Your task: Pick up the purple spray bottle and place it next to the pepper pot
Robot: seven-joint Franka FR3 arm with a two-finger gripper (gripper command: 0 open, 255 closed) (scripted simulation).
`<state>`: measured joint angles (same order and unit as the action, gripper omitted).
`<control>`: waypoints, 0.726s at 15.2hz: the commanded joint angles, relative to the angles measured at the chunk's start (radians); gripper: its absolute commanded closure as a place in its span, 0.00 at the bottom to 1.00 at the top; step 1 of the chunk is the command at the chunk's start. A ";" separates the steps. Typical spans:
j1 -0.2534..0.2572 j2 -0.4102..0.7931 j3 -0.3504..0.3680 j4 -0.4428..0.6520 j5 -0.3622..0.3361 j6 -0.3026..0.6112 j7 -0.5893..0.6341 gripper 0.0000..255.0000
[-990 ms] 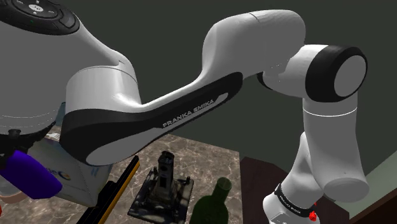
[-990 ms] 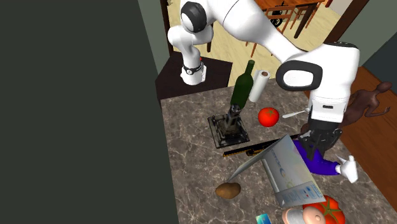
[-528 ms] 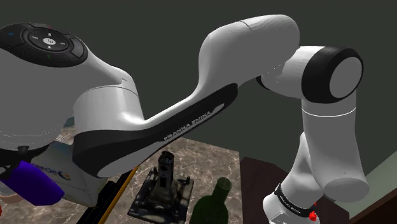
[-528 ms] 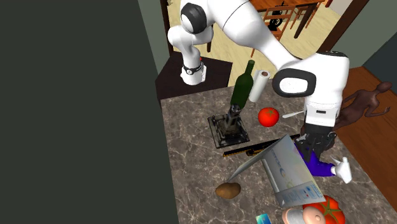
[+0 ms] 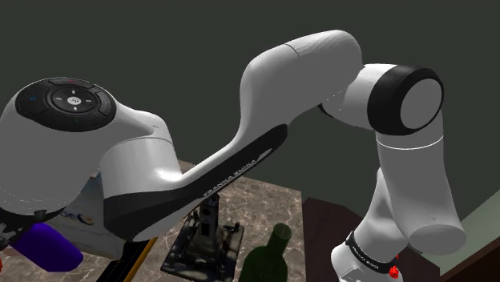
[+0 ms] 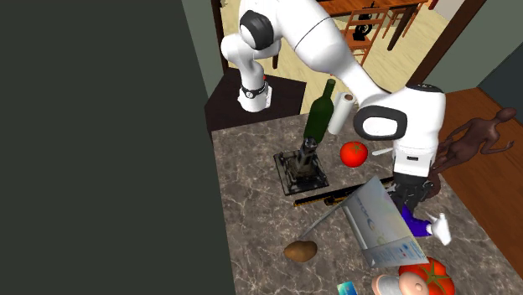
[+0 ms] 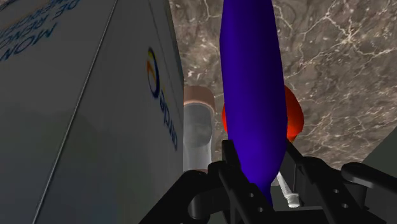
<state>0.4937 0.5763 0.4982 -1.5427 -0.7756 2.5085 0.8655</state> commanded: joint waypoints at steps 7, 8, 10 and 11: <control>0.019 0.050 -0.046 -0.030 -0.058 0.056 0.060 1.00; 0.022 0.056 -0.051 -0.031 -0.066 0.064 0.067 1.00; 0.029 0.070 -0.063 -0.034 -0.081 0.079 0.083 1.00; 0.032 0.077 -0.068 -0.035 -0.089 0.087 0.091 1.00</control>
<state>0.5270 0.6471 0.4370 -1.5721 -0.8578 2.5865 0.9500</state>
